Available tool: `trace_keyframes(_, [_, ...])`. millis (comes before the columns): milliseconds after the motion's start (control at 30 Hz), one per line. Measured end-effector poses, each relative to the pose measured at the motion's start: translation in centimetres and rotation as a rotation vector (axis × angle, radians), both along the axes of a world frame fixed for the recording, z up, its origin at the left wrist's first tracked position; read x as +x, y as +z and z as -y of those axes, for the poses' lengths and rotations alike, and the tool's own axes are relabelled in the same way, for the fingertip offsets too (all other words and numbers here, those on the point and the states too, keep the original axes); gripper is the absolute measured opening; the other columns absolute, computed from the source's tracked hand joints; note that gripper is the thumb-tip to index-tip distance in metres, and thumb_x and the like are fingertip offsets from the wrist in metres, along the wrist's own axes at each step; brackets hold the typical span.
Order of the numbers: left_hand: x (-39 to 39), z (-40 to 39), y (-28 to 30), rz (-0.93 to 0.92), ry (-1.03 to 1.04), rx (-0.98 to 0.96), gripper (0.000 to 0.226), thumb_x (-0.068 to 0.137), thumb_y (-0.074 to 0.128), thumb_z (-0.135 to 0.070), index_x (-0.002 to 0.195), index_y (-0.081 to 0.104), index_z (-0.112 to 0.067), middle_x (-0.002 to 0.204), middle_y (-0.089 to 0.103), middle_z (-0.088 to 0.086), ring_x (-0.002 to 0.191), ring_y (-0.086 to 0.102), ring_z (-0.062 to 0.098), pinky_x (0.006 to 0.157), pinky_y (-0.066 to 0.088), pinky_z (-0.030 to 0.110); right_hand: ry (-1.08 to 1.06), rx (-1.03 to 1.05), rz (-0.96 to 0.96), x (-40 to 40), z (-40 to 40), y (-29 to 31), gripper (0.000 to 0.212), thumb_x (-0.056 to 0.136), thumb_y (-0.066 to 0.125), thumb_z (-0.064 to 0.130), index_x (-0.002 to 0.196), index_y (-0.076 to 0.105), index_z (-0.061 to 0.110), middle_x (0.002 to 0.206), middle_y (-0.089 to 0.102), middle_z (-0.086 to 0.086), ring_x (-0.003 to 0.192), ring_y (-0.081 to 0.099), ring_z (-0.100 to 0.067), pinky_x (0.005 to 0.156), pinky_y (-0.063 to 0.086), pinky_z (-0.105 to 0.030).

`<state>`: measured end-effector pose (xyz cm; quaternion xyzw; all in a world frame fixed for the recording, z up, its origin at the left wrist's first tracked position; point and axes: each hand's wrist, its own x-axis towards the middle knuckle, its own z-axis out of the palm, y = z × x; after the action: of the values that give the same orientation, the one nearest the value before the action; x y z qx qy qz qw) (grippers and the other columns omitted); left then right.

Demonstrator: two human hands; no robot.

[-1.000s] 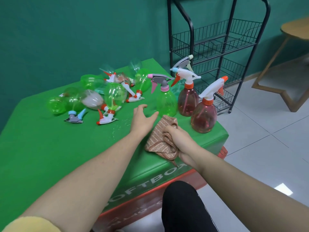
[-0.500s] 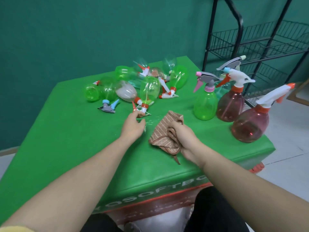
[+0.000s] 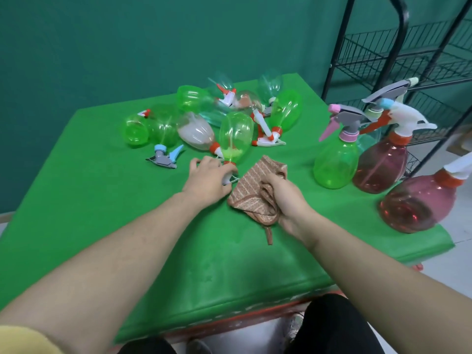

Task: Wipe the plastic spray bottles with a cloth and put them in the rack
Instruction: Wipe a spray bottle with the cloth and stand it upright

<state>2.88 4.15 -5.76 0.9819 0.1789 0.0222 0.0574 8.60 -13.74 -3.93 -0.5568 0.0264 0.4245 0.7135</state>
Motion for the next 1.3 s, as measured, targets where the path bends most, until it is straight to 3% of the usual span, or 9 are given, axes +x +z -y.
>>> trace_keyframes(133, [-1.6, 0.5, 0.7, 0.104, 0.030, -0.083, 0.035, 0.092, 0.063, -0.038, 0.127, 0.060, -0.035, 0.103, 0.051, -0.009, 0.112, 0.042, 0.017, 0.108, 0.023, 0.042, -0.010, -0.004, 0.004, -0.7, 0.7, 0.1, 0.022, 0.098, 0.055, 0.012, 0.119, 0.057, 0.005, 0.081, 0.074, -0.012, 0.066, 0.072, -0.025, 0.065, 0.063, -0.036])
trace_keyframes(300, [-4.7, 1.0, 1.8, 0.312, 0.076, -0.229, 0.038, 0.092, 0.064, -0.023, 0.129, 0.061, -0.031, 0.105, 0.061, -0.005, 0.103, 0.048, 0.019, 0.096, 0.026, 0.034, 0.003, -0.011, 0.023, -2.6, 2.0, 1.0, 0.017, 0.098, 0.054, 0.011, 0.114, 0.058, 0.007, 0.080, 0.073, -0.011, 0.065, 0.072, -0.024, 0.062, 0.062, -0.034])
trace_keyframes(400, [-6.7, 1.3, 2.4, 0.487, 0.116, -0.328, 0.037, 0.093, 0.060, -0.015, 0.128, 0.065, -0.026, 0.102, 0.068, -0.003, 0.096, 0.057, 0.023, 0.097, 0.042, 0.040, 0.001, -0.013, 0.050, -3.8, 2.6, 2.0, 0.019, 0.099, 0.053, 0.010, 0.116, 0.059, 0.006, 0.078, 0.073, -0.009, 0.063, 0.072, -0.022, 0.058, 0.062, -0.032])
trace_keyframes(533, [-9.8, 2.4, 3.6, 0.704, 0.240, -0.605, 0.029, 0.100, 0.061, -0.025, 0.129, 0.066, -0.029, 0.099, 0.067, -0.011, 0.087, 0.057, 0.009, 0.076, 0.047, 0.021, 0.005, -0.012, 0.092, -5.6, 3.4, 3.4, 0.009, 0.100, 0.050, 0.009, 0.106, 0.056, 0.009, 0.059, 0.068, 0.000, 0.049, 0.066, -0.014, 0.044, 0.050, -0.022])
trace_keyframes(633, [-12.0, 3.0, 4.3, 0.806, 0.365, -0.763, 0.011, 0.097, 0.066, -0.034, 0.107, 0.062, -0.039, 0.095, 0.070, -0.002, 0.079, 0.060, 0.012, 0.070, 0.051, 0.031, 0.022, -0.009, 0.124, -7.0, 3.8, 4.2, 0.005, 0.101, 0.049, 0.008, 0.101, 0.054, 0.010, 0.053, 0.064, 0.003, 0.044, 0.063, -0.010, 0.040, 0.047, -0.019])
trace_keyframes(767, [-15.0, 3.1, 4.6, 0.901, 0.502, -0.929, 0.010, 0.091, 0.075, -0.028, 0.097, 0.067, -0.030, 0.090, 0.074, 0.002, 0.081, 0.067, 0.016, 0.072, 0.054, 0.036, 0.058, -0.005, 0.144, -8.8, 3.8, 5.1, 0.005, 0.102, 0.049, 0.009, 0.100, 0.053, 0.009, 0.054, 0.065, 0.002, 0.045, 0.063, -0.011, 0.042, 0.049, -0.020])
trace_keyframes(900, [-17.7, 2.5, 4.3, 0.955, 0.592, -1.092, 0.018, 0.086, 0.082, -0.024, 0.100, 0.072, -0.024, 0.111, 0.073, 0.010, 0.081, 0.073, 0.020, 0.078, 0.060, 0.039, 0.105, -0.016, 0.180, -10.4, 3.2, 5.4, 0.004, 0.103, 0.048, 0.011, 0.100, 0.051, 0.010, 0.054, 0.065, 0.004, 0.047, 0.064, -0.010, 0.045, 0.051, -0.021])
trace_keyframes(1167, [-21.3, 0.9, 5.0, 0.982, 0.609, -1.229, 0.036, 0.094, 0.068, -0.006, 0.129, 0.065, -0.013, 0.109, 0.071, 0.003, 0.082, 0.070, 0.014, 0.085, 0.061, 0.038, 0.055, -0.031, 0.229, -12.4, 0.4, 5.2, 0.007, 0.102, 0.050, 0.012, 0.103, 0.057, 0.012, 0.068, 0.069, -0.001, 0.056, 0.068, -0.013, 0.055, 0.058, -0.027])
trace_keyframes(1300, [-22.3, -0.4, 5.5, 1.079, 0.660, -1.163, 0.020, 0.092, 0.069, -0.004, 0.107, 0.062, -0.015, 0.110, 0.069, 0.013, 0.075, 0.069, 0.014, 0.075, 0.060, 0.032, -0.011, -0.015, 0.234, -12.8, -1.2, 5.4, 0.010, 0.103, 0.048, 0.012, 0.103, 0.057, 0.014, 0.076, 0.069, -0.003, 0.057, 0.069, -0.014, 0.056, 0.059, -0.027])
